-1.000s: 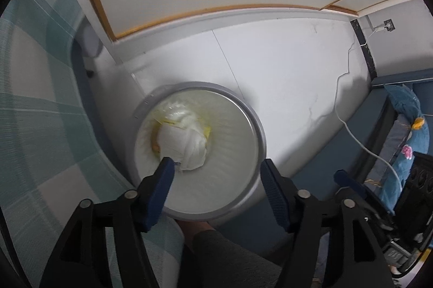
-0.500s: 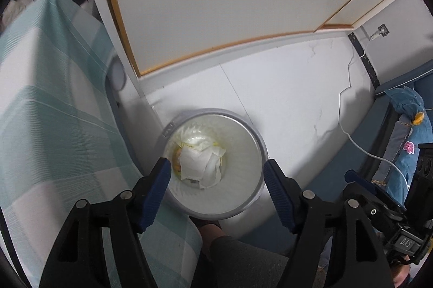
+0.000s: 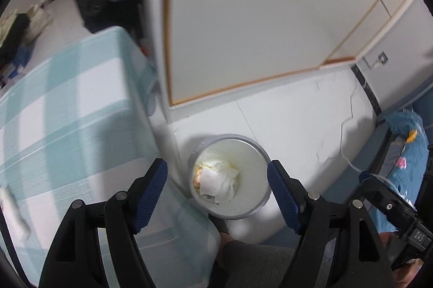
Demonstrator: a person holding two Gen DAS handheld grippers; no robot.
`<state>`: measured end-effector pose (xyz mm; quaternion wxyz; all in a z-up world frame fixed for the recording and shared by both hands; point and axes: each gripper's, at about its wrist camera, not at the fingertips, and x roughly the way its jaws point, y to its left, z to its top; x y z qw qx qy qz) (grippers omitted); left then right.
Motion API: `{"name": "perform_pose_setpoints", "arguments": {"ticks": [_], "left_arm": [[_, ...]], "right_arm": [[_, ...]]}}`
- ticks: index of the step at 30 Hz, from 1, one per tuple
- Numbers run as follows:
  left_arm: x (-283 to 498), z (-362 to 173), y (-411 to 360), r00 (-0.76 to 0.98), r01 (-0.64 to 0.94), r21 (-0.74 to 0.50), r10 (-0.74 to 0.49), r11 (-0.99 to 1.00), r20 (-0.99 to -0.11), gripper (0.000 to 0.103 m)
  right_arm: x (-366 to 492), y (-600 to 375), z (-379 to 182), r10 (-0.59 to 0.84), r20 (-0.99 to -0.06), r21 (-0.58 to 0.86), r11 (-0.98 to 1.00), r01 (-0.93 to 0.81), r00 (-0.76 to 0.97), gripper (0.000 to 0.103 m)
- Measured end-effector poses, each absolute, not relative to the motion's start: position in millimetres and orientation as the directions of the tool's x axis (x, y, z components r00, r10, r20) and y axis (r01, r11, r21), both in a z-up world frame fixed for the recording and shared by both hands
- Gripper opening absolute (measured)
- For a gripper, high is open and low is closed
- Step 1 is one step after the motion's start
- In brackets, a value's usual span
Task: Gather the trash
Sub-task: 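Move both grippers back over the table toward the remaining trash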
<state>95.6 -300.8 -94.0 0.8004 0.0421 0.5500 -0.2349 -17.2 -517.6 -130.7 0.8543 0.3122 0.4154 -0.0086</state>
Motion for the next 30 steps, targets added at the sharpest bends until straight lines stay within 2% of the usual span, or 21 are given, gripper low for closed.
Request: {"name": "perform_pose_setpoints", "arguments": {"ticks": [7,14,23,25,30], "left_arm": [[94,-64,-245,0.387,0.343,-0.186,-0.319,0.921,-0.865,0.079],[91,-31,-180,0.528,0.267,-0.169,-0.290,0.949,-0.798,0.079],[94,-12,-83,0.630,0.135,-0.151,-0.203,0.979,-0.749,0.080],[95,-11,-63,0.641,0.098,-0.151,-0.179,0.984,-0.746,0.084],[99,-18,-13,0.650,0.011,-0.163,-0.131,0.987,-0.749,0.085]], "right_arm": [[-10,-469,-76,0.255,-0.660,0.493,0.857,0.151,0.707,0.089],[1,-407,-33,0.301,-0.614,0.467,0.884,0.029,0.730,0.092],[24,-319,-15,0.391,-0.587,0.434,0.891,-0.132,0.709,0.092],[31,-299,-15,0.413,-0.592,0.432,0.888,-0.160,0.692,0.092],[49,-252,-20,0.411,-0.632,0.382,0.903,-0.197,0.657,0.092]]}}
